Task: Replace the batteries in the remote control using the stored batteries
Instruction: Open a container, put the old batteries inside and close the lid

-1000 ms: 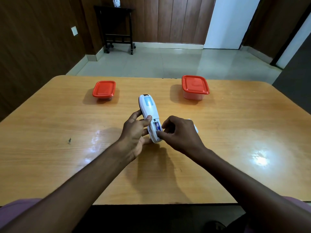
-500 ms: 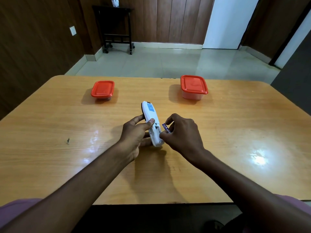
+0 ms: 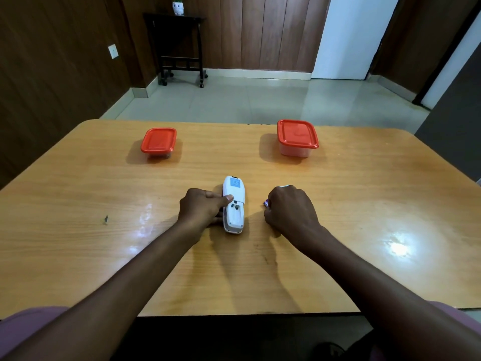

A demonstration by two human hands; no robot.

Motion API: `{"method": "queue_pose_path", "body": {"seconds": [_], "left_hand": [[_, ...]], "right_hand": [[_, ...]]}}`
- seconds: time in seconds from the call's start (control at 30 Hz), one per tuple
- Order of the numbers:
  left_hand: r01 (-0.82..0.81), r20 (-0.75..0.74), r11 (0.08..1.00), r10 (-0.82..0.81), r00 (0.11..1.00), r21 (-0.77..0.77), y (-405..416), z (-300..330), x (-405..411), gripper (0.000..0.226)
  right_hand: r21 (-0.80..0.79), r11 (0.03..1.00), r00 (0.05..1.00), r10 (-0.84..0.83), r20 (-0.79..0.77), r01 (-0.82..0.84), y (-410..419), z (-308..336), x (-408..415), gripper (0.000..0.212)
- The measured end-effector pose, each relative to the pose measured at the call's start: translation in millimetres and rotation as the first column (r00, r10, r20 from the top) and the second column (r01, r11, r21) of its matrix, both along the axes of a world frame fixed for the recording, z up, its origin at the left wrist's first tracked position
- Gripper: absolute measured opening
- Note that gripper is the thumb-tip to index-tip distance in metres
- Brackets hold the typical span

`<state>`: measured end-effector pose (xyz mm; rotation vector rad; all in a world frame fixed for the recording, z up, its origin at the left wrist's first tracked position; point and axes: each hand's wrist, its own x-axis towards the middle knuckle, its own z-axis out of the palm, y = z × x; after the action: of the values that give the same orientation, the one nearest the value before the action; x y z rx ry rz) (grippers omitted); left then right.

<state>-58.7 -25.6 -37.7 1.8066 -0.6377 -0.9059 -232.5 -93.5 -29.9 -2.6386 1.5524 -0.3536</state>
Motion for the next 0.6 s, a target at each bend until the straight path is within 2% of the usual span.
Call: {"method": "queue_pose_path", "body": {"seconds": [0.1, 0.23, 0.3, 0.37, 0.43, 0.5, 0.6], "left_hand": [[-0.011, 0.186, 0.999, 0.004, 0.982, 0.038, 0.2, 2.8, 1.4, 0.021], [0.049, 0.360, 0.992, -0.089, 0.929, 0.119, 1.6, 7.9, 4.1, 0.036], [0.086, 0.453, 0.986, -0.143, 0.880, 0.143, 2.4, 11.0, 8.1, 0.030], [0.134, 0.606, 0.971, -0.227, 0.762, 0.196, 3.2, 13.5, 16.0, 0.020], [0.185, 0.718, 0.939, -0.342, 0.606, 0.290, 1.0, 11.5, 26.0, 0.038], [0.229, 0.729, 0.898, -0.438, 0.526, 0.374, -1.8, 8.1, 34.7, 0.048], [0.253, 0.685, 0.849, -0.524, 0.506, 0.463, -6.4, 4.0, 40.3, 0.051]], "right_hand": [[-0.013, 1.000, 1.000, -0.007, -0.018, 0.007, -1.1, 0.5, -2.0, 0.018], [-0.002, 1.000, 1.000, -0.001, 0.014, 0.001, -3.7, 4.0, -4.7, 0.017], [0.005, 1.000, 0.999, 0.003, 0.039, -0.003, -8.5, 8.8, -4.6, 0.017], [-0.021, 1.000, 0.995, -0.006, 0.102, 0.008, -19.2, 14.0, -3.7, 0.020], [-0.065, 0.998, 0.987, -0.009, 0.161, 0.019, -37.1, 18.3, -2.7, 0.023], [-0.096, 0.995, 0.986, 0.001, 0.165, 0.015, -61.5, 20.3, -0.2, 0.026], [-0.095, 0.995, 0.996, -0.005, 0.088, 0.014, -100.8, 23.8, 8.6, 0.033]]}}
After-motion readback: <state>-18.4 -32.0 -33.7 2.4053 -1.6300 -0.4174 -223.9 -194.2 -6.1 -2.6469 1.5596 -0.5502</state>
